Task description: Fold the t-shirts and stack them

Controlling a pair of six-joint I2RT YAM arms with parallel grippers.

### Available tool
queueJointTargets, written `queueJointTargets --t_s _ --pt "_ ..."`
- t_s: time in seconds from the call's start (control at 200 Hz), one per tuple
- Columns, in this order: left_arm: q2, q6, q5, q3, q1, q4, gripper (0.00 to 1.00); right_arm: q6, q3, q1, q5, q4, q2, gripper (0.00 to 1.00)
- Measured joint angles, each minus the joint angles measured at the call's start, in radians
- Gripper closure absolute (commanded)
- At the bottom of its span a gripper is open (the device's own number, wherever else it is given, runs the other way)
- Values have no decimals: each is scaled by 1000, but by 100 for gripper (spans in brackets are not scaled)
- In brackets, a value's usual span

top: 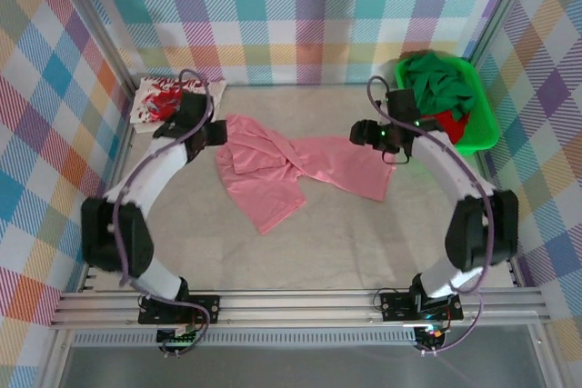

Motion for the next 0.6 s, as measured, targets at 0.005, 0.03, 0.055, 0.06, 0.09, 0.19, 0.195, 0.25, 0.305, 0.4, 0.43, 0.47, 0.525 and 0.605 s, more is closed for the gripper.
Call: queueJointTargets --t_s 0.005,0.03,0.055,0.06,0.09,0.19,0.195,0.25,0.305,0.4,0.43,0.47,0.525,0.605 --pt "-11 -3 2 -9 -2 2 33 0 -9 1 -1 4 -9 26" --pt "-46 -17 8 -37 -9 9 34 -1 -43 7 -3 18 -37 26" --pt "-74 -31 16 -63 -16 14 35 -1 -73 13 -6 29 -58 26" --pt "-78 -33 17 -66 -18 15 35 -2 -81 14 -6 32 -63 26" --pt "-100 -50 27 -95 -27 24 37 -2 -107 19 -8 42 -74 26" --pt "-78 -90 62 -159 -50 41 41 2 -135 31 -16 51 -29 25" --pt "-76 -90 63 -160 -51 41 41 2 -135 31 -17 52 -22 25" --pt "-19 -108 85 -169 -60 41 44 12 -132 31 -16 57 37 22" --pt "45 -126 113 -169 -71 46 44 21 -129 32 -14 56 89 22" --pt "127 -142 136 -168 -129 65 46 44 -129 34 8 45 150 22" --pt "140 -146 140 -168 -156 67 47 50 -129 36 19 39 158 22" --pt "157 -151 148 -166 -199 69 51 55 -128 38 35 30 162 22" --pt "179 -174 167 -163 -245 82 52 59 -128 38 53 20 165 22" --pt "204 -206 211 -168 -290 122 52 65 -128 38 67 13 169 22"
